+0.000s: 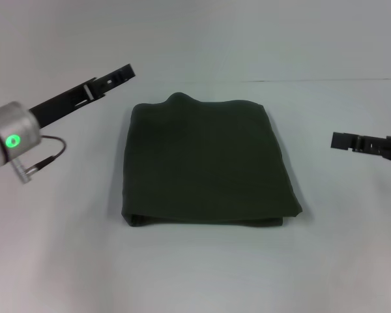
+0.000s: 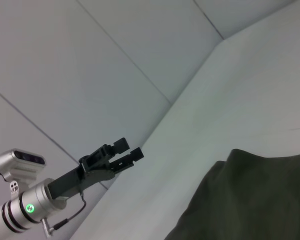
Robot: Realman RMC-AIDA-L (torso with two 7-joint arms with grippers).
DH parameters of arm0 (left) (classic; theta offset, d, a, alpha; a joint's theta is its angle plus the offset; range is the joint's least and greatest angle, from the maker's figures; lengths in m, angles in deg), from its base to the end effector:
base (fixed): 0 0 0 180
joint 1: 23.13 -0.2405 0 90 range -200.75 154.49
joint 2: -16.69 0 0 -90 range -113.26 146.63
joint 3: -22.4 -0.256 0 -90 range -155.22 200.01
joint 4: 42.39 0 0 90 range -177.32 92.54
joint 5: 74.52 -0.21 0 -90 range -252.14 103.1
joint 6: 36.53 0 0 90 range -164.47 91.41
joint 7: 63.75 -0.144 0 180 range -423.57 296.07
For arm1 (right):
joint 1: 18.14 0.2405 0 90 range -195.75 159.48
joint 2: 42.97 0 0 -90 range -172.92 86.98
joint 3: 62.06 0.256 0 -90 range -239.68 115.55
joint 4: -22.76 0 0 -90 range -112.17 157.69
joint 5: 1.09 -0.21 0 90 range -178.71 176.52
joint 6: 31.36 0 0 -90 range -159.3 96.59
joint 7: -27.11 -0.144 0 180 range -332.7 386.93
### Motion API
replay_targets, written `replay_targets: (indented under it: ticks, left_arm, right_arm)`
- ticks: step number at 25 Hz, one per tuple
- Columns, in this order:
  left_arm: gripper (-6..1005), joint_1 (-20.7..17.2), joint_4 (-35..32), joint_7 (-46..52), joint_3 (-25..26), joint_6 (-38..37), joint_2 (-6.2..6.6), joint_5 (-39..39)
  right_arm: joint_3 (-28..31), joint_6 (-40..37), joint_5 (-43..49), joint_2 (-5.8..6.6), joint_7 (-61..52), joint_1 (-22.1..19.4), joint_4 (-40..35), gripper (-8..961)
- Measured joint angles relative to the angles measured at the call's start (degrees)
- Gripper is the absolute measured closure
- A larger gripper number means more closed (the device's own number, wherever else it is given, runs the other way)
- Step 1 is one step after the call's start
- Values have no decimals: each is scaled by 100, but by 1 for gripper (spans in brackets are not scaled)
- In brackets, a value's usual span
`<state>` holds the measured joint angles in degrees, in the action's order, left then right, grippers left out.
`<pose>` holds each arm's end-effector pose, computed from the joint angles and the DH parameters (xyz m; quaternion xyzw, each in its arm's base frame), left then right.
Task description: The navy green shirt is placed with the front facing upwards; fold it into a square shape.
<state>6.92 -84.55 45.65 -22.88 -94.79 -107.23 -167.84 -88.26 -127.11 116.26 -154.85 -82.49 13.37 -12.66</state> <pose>-0.2514 0.3980 0.0136 -0.7359 -0.4841 -0.3821 0.2795 0.2845 0.3393 0.0691 -0.8292 0.4549 0.3080 0.1033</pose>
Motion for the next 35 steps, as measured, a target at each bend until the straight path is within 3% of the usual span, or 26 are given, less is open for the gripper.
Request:
replay_targets:
  ticks: [4, 12, 17, 29, 35]
  left_arm:
    - [88, -361, -447, -150, 146, -588, -5, 6]
    - [91, -489, -632, -875, 820, -1935, 40, -5]
    - [93, -522, -658, -1065, 956, -2093, 43, -5]
    - [95, -585, -726, -1437, 1058, -2751, 52, -4]
    - [95, -602, -934, -1692, 1067, -3355, 78, -333]
  right_arm:
    - [32, -129, -230, -7, 292, -155, 19, 31]
    - [147, -274, -431, -76, 975, -366, 16, 31]
    - [239, -276, -454, -73, 1055, -406, -2, 32]
    - [148, -377, -440, 137, 1122, -413, -28, 32]
    - [-96, -454, -434, 142, 1223, -411, -218, 36]
